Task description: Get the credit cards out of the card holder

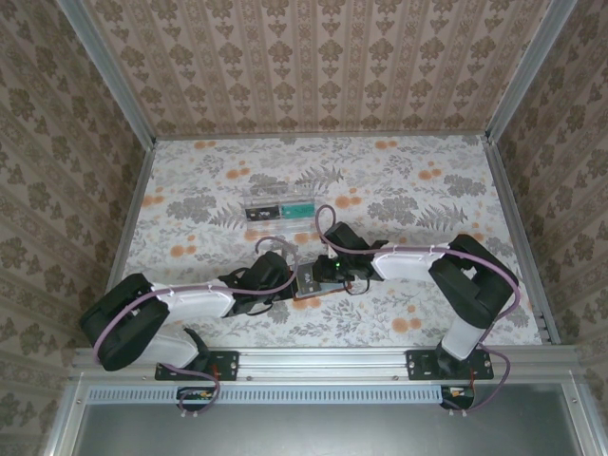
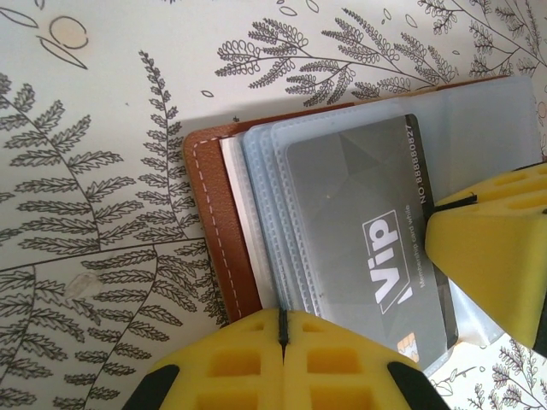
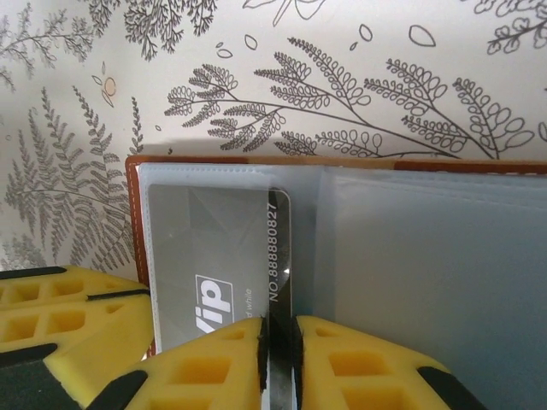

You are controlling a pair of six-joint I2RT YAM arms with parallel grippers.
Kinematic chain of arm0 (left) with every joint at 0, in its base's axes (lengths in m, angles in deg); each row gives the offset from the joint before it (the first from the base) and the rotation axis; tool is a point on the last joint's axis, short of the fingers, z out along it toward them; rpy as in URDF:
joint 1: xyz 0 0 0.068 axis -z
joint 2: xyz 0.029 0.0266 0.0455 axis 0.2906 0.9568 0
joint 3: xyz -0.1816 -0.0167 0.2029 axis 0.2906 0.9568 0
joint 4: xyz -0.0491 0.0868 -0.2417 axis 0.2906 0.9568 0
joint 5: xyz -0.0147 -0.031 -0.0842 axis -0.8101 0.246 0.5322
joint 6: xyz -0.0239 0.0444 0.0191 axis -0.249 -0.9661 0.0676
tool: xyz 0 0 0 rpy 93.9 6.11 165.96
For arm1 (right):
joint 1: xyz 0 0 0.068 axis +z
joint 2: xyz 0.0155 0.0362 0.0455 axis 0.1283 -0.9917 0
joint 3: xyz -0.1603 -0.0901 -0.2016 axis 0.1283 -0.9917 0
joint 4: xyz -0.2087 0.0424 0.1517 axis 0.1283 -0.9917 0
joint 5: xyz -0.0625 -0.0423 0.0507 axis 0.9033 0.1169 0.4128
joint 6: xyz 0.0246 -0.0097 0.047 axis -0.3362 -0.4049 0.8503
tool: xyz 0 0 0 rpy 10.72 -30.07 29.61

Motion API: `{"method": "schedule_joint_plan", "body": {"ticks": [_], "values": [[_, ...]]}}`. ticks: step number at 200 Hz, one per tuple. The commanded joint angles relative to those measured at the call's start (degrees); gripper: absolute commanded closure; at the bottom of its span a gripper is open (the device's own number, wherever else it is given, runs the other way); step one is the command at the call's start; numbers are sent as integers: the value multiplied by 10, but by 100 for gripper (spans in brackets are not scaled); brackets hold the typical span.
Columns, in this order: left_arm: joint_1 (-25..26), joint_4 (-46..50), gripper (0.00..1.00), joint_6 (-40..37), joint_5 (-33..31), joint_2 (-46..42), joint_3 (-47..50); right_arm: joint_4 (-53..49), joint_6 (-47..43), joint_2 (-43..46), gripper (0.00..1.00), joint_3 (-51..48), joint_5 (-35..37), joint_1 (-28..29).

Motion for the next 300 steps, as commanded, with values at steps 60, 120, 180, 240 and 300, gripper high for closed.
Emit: {"method": "schedule_joint_plan", "body": {"ticks": [60,120,180,240,300], "values": [[6,10,100,6,-2,10,-14,63,30,2,100,-40,-76,-26],[5,16,100,6,-6,6,-10,60,22,42,100,-71,-69,-62],[3,27,100,2,-8,-5,-12,54,9,60,100,-88,-72,-88],[4,91,100,-31,-24,-70,-48,76,5,39,97,-85,-98,-88],[6,15,100,-37,22,3,-76,90,6,26,88,-87,-103,-88]]}}
